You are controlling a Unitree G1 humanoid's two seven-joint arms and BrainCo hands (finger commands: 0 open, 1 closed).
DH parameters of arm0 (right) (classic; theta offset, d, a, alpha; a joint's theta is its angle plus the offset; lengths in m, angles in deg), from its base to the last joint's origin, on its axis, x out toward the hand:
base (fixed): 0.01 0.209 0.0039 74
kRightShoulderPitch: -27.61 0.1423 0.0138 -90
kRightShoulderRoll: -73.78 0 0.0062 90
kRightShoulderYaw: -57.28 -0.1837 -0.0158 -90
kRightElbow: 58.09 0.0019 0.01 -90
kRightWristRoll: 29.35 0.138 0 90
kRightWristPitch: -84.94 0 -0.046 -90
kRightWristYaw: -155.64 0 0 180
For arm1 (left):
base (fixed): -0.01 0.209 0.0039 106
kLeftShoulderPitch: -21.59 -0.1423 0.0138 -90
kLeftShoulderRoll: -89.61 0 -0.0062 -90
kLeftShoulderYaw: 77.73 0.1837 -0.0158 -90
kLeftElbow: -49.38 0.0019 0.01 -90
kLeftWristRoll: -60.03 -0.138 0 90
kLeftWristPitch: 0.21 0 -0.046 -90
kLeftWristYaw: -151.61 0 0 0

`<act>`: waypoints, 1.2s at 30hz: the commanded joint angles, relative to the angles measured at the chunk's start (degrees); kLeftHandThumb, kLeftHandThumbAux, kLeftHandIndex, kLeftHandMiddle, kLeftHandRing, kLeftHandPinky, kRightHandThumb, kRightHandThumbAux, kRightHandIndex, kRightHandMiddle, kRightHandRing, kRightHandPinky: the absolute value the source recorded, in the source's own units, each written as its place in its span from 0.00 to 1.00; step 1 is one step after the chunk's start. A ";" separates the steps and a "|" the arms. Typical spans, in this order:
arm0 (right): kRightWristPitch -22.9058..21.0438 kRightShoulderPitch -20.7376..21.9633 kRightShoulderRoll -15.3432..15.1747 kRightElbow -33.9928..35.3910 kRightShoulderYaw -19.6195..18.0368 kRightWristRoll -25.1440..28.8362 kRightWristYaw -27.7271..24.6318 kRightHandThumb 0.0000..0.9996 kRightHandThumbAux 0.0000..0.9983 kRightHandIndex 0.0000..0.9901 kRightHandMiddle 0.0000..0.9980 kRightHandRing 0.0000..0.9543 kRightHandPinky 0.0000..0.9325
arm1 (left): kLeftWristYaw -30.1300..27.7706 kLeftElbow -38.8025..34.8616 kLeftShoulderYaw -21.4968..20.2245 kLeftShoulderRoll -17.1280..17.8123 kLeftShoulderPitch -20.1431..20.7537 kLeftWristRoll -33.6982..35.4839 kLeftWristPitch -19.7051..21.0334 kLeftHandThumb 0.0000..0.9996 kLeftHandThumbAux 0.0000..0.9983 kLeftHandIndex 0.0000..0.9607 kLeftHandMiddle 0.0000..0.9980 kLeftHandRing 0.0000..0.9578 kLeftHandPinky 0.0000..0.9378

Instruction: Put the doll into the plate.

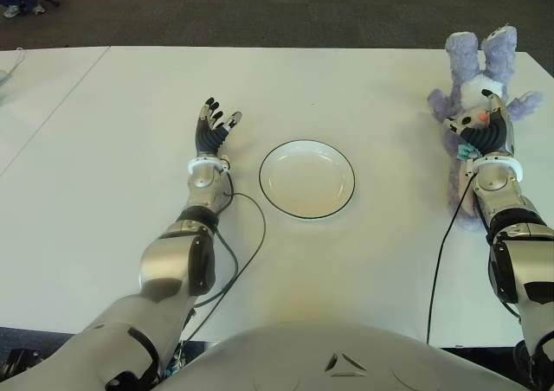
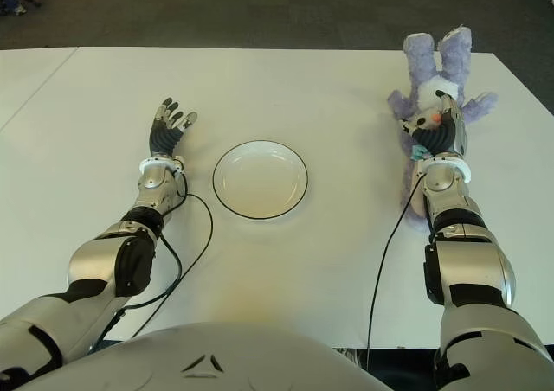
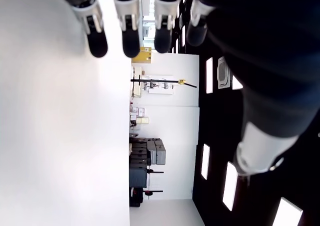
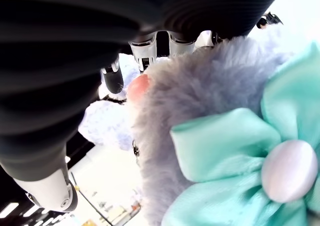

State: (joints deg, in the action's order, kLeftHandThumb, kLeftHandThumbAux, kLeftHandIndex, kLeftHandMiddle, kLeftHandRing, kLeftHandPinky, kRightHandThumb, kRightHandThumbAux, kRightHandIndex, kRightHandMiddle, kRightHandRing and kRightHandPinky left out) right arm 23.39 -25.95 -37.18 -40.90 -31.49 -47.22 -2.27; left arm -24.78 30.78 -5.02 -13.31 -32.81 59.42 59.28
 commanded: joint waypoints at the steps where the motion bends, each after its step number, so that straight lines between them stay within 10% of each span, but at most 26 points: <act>1: -0.67 -0.77 0.60 -1.34 0.46 -0.20 -1.61 0.25 0.69 0.09 0.00 0.00 0.00 | -0.37 6.57 -0.54 -3.80 -9.28 0.67 8.10 0.05 0.73 0.05 0.11 0.13 0.16; 19: -2.90 -0.85 -0.19 -1.84 1.08 -0.63 -4.68 0.31 0.69 0.11 0.00 0.00 0.00 | 0.26 6.59 0.14 -3.29 -9.55 -0.12 7.57 0.01 0.70 0.06 0.13 0.15 0.17; 36: -12.25 -2.60 -3.43 -3.52 9.23 -6.71 -11.36 0.24 0.67 0.10 0.00 0.00 0.00 | -1.49 6.59 -1.23 -2.84 -10.00 1.09 7.51 0.00 0.60 0.10 0.15 0.15 0.15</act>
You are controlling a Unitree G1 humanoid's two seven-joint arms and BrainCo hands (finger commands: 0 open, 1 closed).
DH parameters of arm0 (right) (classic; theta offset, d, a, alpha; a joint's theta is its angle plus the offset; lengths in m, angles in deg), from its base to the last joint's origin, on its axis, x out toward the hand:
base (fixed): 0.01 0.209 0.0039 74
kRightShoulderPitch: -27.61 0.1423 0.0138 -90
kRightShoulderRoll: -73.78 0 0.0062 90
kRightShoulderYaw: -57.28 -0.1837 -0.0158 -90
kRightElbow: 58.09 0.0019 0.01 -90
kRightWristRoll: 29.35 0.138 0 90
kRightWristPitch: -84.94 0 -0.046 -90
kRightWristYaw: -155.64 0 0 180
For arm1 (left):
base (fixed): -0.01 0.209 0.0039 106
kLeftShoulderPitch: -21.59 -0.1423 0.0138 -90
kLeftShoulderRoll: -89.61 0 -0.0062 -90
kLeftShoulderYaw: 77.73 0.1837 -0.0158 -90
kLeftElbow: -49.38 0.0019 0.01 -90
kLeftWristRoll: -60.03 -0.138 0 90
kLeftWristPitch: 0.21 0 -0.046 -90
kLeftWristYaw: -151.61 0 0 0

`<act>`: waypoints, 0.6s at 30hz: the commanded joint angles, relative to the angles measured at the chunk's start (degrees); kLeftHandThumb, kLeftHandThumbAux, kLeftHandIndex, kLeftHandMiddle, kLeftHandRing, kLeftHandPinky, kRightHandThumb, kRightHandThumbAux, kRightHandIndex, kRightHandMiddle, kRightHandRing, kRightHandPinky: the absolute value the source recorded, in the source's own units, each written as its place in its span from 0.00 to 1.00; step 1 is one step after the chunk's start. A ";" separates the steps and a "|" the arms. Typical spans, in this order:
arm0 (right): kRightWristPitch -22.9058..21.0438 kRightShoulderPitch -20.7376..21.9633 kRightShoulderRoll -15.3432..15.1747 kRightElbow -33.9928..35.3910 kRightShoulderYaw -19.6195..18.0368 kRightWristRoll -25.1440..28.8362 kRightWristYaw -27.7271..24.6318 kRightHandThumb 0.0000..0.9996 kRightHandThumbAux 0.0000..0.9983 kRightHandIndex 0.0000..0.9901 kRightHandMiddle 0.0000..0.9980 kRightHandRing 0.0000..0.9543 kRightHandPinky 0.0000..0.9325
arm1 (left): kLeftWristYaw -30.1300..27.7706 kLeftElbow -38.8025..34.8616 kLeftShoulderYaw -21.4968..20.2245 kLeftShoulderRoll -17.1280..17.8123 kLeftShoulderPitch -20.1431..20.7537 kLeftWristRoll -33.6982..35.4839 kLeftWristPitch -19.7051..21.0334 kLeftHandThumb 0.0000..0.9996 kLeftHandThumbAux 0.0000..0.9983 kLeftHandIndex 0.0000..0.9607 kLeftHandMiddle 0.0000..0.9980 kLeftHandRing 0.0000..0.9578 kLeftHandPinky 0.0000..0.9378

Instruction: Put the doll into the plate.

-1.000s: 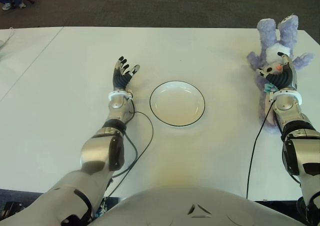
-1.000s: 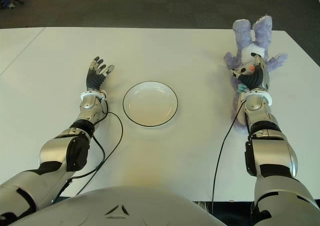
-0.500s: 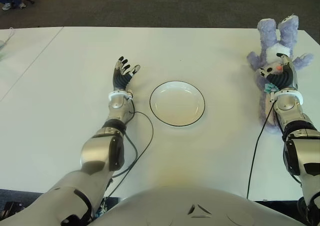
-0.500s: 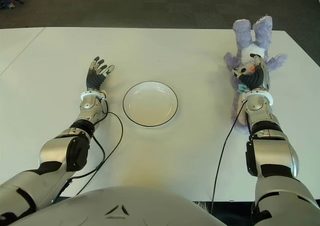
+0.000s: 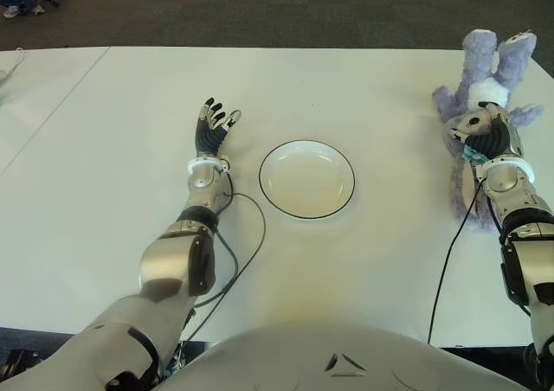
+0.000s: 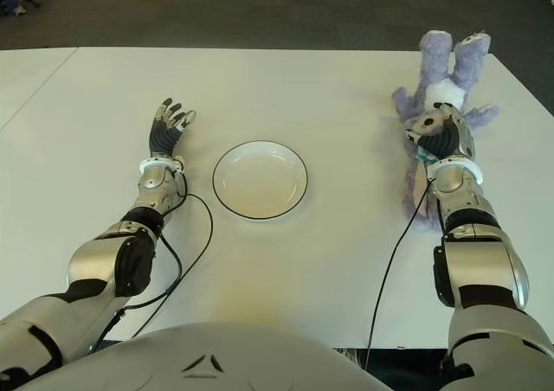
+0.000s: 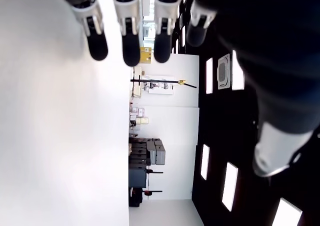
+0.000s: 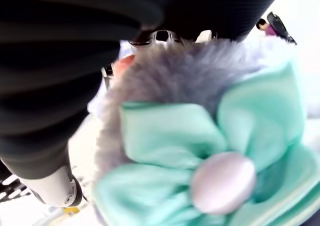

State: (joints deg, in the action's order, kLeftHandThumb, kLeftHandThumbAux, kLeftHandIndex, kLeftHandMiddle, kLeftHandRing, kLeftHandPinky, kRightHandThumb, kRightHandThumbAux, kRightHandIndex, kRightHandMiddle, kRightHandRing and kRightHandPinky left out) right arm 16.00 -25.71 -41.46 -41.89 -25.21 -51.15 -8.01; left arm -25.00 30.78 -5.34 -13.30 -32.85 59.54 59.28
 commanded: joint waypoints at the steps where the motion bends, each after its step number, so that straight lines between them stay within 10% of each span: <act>1: -5.11 -3.04 0.79 -2.59 3.10 -2.73 -5.87 0.24 0.67 0.10 0.00 0.00 0.00 | -1.43 6.58 -0.98 -2.82 -10.00 1.03 7.44 0.00 0.59 0.10 0.15 0.15 0.15; 18: -6.73 -4.56 1.73 -2.37 6.32 -3.28 -6.30 0.23 0.69 0.07 0.00 0.00 0.00 | -1.97 6.54 -0.86 -2.05 -10.13 0.97 7.32 0.00 0.59 0.09 0.14 0.15 0.17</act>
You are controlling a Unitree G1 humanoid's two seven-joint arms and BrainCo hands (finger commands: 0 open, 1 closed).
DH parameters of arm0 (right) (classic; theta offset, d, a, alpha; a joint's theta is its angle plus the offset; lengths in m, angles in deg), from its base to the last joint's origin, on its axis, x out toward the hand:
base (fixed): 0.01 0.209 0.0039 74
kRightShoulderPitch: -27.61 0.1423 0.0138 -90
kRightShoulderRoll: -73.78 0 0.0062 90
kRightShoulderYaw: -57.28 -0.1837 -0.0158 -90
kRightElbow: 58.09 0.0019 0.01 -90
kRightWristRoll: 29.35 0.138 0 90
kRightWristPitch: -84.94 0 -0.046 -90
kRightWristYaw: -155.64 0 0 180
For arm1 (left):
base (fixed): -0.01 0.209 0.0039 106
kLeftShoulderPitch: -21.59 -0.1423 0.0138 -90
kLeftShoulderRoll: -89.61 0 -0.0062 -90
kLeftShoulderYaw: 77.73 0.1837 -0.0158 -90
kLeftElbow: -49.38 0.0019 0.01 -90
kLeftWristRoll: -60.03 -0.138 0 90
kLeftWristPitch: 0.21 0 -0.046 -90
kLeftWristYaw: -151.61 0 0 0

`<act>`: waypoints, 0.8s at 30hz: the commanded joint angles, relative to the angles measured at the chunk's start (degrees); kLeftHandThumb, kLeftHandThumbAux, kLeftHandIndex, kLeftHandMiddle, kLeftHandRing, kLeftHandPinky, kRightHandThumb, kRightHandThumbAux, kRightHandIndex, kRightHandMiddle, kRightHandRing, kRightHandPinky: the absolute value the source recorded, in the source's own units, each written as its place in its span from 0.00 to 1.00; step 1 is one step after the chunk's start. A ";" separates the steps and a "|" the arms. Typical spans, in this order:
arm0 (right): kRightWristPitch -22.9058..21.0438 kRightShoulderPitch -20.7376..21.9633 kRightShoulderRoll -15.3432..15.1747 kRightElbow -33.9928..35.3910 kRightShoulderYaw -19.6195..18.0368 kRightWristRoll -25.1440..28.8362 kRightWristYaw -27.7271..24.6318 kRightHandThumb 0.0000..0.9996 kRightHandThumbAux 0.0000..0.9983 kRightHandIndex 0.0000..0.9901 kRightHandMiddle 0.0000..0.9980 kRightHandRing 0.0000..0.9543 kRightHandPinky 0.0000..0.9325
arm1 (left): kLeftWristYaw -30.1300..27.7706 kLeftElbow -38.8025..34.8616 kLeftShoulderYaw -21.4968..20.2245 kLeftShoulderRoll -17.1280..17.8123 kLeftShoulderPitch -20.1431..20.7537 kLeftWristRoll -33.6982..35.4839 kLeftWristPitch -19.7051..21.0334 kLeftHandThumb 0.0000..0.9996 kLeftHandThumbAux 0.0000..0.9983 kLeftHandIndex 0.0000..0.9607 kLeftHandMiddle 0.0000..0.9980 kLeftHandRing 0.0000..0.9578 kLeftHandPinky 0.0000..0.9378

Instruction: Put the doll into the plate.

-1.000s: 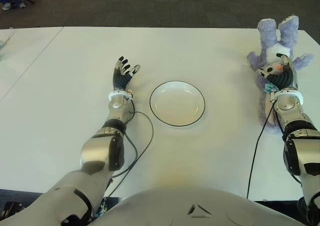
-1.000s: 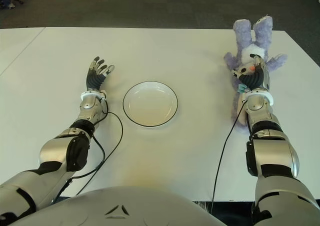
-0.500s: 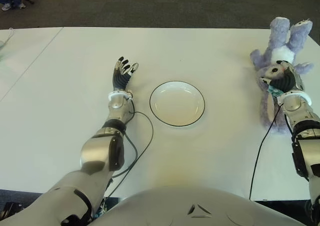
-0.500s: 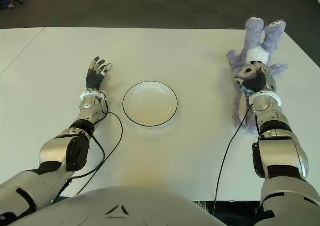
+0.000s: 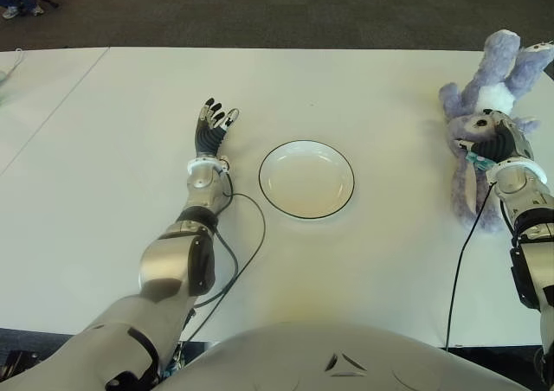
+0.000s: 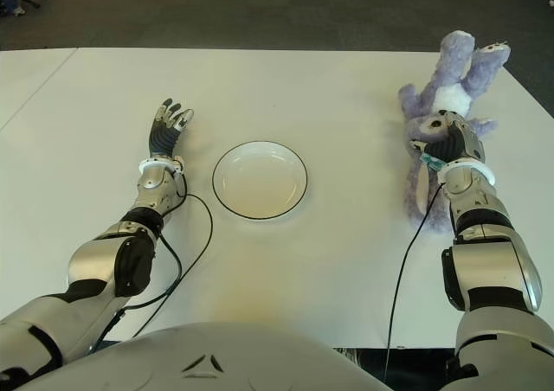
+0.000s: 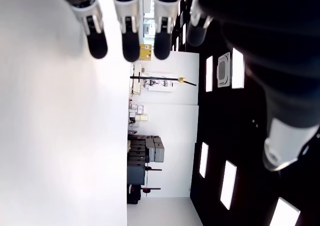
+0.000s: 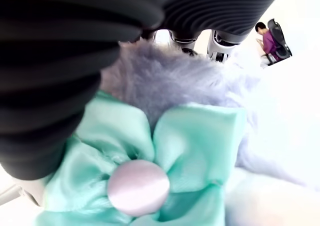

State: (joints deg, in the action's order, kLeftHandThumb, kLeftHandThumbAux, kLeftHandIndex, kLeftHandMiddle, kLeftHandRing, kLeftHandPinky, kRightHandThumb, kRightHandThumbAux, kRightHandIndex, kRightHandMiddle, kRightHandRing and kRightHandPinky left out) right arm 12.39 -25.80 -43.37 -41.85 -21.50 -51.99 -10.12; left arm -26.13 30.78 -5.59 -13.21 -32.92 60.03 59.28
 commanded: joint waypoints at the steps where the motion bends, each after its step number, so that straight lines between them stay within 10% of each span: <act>1: -3.05 -4.51 3.69 -2.34 2.68 -2.39 -4.08 0.23 0.68 0.07 0.00 0.00 0.00 | -0.88 6.54 -0.59 -2.11 -10.09 0.48 7.28 0.00 0.59 0.10 0.14 0.15 0.16; 20: -1.75 -4.55 3.99 -2.12 2.98 -1.55 -3.90 0.27 0.69 0.06 0.01 0.00 0.00 | -1.94 6.44 -0.18 -1.57 -10.78 0.30 5.96 0.00 0.55 0.11 0.14 0.15 0.14; 24: -1.76 -4.32 4.55 -2.14 1.17 0.45 -4.81 0.33 0.71 0.08 0.08 0.09 0.14 | -2.64 6.41 -0.60 -1.50 -10.86 0.73 5.89 0.00 0.53 0.11 0.14 0.14 0.14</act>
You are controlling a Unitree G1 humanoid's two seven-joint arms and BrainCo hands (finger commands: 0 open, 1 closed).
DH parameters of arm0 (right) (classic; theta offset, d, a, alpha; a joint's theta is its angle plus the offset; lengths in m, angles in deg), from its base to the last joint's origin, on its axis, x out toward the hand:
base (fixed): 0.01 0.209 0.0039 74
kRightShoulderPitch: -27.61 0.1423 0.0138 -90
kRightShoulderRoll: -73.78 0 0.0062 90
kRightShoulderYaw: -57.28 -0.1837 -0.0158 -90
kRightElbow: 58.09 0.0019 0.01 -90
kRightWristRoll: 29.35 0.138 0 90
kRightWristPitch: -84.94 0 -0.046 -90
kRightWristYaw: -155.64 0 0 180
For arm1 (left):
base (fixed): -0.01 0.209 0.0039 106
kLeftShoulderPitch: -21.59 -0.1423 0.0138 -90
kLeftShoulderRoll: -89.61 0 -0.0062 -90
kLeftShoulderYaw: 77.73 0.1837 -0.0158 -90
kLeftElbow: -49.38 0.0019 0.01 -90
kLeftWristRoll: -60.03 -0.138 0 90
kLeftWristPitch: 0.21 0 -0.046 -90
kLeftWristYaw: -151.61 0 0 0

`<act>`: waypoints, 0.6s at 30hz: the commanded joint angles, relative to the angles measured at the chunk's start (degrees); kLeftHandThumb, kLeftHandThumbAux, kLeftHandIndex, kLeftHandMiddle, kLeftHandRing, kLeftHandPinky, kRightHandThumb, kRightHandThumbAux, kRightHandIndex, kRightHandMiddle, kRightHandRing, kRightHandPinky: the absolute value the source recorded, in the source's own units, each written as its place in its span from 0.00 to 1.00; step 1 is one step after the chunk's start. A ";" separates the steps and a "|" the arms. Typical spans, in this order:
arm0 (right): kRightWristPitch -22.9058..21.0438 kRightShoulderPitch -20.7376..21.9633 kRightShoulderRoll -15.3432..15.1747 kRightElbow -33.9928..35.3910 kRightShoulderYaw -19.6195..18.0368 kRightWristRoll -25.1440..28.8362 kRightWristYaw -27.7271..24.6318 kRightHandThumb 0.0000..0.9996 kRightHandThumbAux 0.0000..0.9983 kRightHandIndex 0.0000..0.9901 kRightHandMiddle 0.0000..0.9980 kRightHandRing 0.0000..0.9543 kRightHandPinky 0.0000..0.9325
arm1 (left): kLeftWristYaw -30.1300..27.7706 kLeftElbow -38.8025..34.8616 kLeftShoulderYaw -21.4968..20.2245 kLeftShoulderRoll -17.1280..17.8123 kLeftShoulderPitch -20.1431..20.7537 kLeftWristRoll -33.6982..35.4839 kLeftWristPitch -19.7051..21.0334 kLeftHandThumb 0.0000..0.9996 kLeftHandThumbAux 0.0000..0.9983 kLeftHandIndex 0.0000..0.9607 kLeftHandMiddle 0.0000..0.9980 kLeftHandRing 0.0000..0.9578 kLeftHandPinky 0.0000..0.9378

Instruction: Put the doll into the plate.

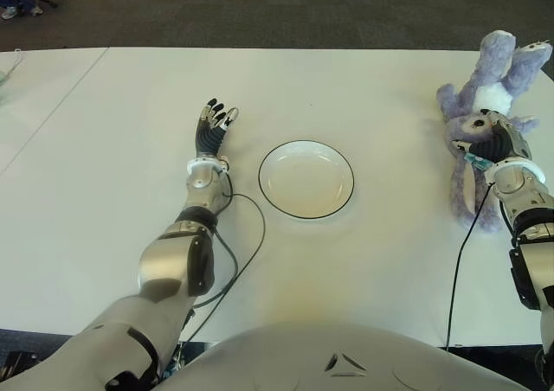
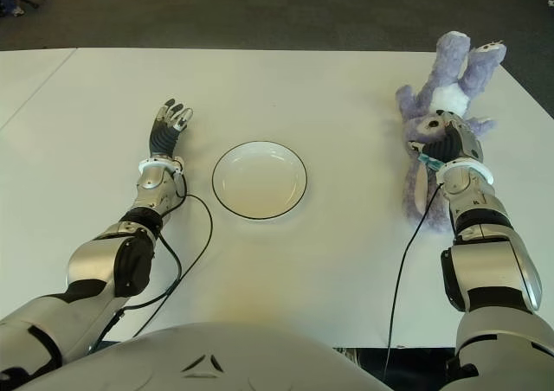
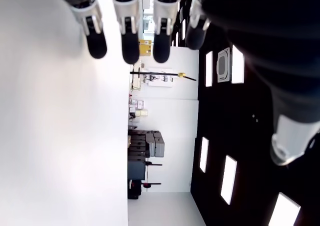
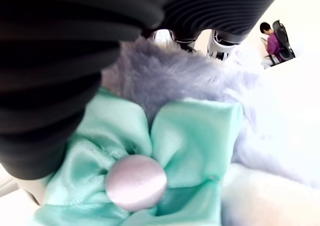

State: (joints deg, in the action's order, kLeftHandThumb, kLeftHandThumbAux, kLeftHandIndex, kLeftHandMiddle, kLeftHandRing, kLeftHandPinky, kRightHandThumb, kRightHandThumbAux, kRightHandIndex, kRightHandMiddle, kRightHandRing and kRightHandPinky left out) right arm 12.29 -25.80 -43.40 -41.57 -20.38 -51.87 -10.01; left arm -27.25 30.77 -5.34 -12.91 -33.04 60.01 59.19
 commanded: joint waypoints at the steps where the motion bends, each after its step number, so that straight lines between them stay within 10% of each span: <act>1: -1.73 -4.20 4.83 -2.47 -0.91 1.39 -5.68 0.35 0.71 0.09 0.10 0.11 0.16 | -1.70 6.40 -0.92 -1.77 -10.78 0.82 5.94 0.00 0.53 0.11 0.14 0.14 0.14; 3: -1.73 -4.10 5.14 -2.52 -2.30 2.90 -6.82 0.43 0.75 0.14 0.27 0.35 0.40 | -1.96 6.39 -1.00 -1.73 -10.80 0.91 5.87 0.00 0.52 0.11 0.14 0.14 0.13; 4: -1.70 -4.09 5.23 -2.52 -2.82 3.42 -7.25 0.62 0.73 0.34 0.38 0.47 0.53 | -2.07 6.38 -1.04 -1.70 -10.80 0.94 5.85 0.00 0.52 0.11 0.14 0.14 0.12; 18: -1.00 -3.51 7.34 -1.03 -3.91 3.05 -0.33 0.72 0.71 0.44 0.79 0.85 0.89 | -2.78 6.34 -1.28 -1.37 -10.92 1.05 5.47 0.00 0.50 0.11 0.14 0.13 0.11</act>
State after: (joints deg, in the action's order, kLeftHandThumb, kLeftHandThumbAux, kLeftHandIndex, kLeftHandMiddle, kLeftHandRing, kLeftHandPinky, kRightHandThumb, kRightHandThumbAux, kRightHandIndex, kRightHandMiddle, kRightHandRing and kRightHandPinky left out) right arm 12.55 -25.70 -41.56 -40.49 -25.38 -48.15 -8.30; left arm -29.00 30.77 -5.65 -12.27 -33.15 60.11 59.08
